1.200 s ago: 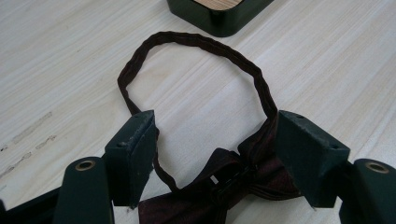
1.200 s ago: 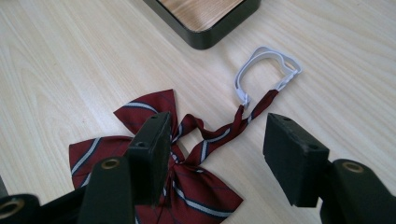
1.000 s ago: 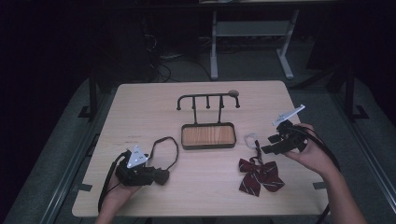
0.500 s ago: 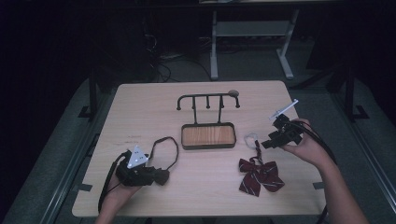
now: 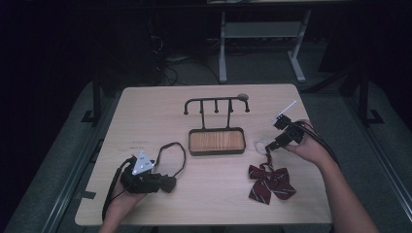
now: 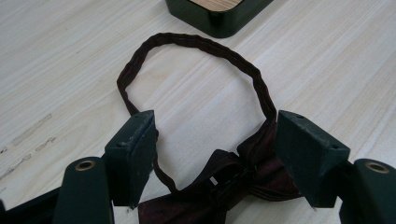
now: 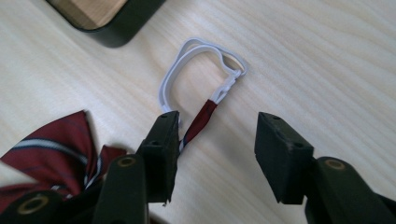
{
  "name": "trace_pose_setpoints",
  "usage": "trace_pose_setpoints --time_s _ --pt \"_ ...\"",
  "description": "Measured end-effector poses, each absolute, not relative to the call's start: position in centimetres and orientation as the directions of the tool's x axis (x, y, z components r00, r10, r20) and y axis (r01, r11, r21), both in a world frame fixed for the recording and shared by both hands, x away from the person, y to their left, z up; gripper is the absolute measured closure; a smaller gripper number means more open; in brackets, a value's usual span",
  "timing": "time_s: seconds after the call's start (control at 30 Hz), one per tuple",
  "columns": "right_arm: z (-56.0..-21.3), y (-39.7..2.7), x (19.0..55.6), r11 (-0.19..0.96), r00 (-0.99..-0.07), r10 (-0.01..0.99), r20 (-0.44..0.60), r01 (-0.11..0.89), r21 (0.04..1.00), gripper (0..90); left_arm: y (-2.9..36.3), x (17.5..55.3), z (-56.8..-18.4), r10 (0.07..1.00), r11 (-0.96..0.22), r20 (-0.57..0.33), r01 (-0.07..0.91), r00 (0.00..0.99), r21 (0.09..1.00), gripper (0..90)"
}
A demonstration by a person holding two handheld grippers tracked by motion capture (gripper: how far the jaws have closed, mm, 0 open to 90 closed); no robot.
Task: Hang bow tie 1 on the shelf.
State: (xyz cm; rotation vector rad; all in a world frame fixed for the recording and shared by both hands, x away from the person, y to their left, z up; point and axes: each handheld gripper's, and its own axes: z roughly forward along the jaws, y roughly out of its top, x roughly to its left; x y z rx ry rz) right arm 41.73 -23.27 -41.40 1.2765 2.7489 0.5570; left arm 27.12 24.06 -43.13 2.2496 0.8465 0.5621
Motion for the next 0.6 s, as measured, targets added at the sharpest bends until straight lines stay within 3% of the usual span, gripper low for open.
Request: trace_pose_setpoints --time_s 0.6 --pt "-43.6 -21.4 43.4 0.568 -0.611 0.787 0.088 0.773 0.281 62.6 24.2 27.2 -43.1 0.702 -0.568 0.153 0.417 0.696 0.709 30.4"
